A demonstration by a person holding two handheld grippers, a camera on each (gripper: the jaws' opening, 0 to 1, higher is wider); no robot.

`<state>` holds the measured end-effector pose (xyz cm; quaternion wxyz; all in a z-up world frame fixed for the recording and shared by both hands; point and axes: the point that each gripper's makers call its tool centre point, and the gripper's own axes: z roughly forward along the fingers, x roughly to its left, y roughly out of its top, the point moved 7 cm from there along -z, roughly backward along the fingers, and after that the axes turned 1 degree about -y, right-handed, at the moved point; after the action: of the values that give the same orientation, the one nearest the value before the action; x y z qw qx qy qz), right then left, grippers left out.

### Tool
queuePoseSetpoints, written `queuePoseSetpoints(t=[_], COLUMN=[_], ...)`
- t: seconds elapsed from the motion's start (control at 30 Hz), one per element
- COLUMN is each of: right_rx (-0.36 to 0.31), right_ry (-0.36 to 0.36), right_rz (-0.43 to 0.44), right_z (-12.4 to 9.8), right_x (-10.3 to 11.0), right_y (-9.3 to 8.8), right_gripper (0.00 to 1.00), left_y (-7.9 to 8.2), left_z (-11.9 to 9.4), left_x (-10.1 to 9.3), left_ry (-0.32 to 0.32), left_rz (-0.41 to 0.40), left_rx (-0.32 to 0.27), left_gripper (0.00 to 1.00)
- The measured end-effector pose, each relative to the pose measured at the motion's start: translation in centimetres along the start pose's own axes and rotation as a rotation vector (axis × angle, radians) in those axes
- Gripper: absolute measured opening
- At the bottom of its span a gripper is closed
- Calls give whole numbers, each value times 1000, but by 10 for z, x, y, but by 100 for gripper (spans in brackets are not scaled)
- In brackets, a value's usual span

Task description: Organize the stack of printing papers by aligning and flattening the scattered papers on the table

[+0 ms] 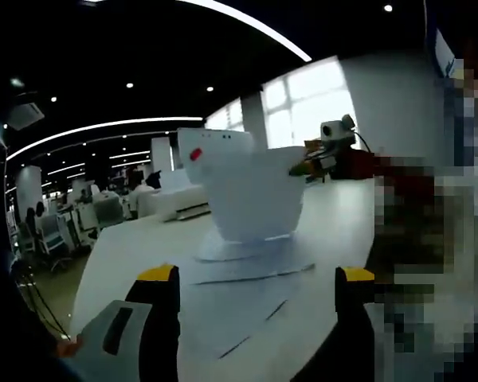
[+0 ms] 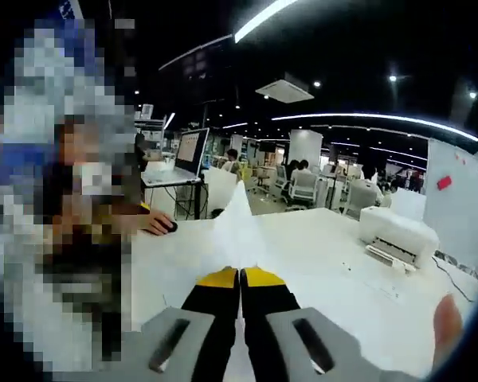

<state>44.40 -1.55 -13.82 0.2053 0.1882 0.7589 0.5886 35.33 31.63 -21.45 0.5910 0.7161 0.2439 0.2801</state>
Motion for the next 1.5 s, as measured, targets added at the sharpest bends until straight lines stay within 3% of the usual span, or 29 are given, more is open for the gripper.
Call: queuePoseSetpoints(t=[0.27,0.4,0.47,0.6,0.7,0.8,0.93,1.2,1.33,1.5], right_rx=[-73,-133,-163,-200,-212,-169,-163,-129,-115,-110], right_ry=[97,201,250,320,348,379,407,443,462,471], right_rz=[-21,33,53,74,106,136,154,203,259,317], right_z=[-12,-13,-13,-13,-9,-3,-2,6,15,25], right_x=[29,48,57,70,73,73,75,78,76,67], right_y=[42,53,57,59,54,46,46,41,36,37], right_gripper=[0,0,0,0,0,0,0,0,0,0], left_y=[6,13,15,15,13,11,9,15,24,24], left_z=[8,12,15,23,29,35,38,43,46,49], left_x=[9,16,20,22,23,22,21,6,-3,-5], left_ry=[-1,-7,-25,-97,-107,-110,-116,-192,-268,-258], left_rz=[-13,-25,-71,-196,-228,-233,-231,-269,-336,-314], left_rx=[-29,-73,-107,-150,-163,-146,-125,-150,-177,-157], left_gripper=[83,83,83,84,85,87,89,90,86,85])
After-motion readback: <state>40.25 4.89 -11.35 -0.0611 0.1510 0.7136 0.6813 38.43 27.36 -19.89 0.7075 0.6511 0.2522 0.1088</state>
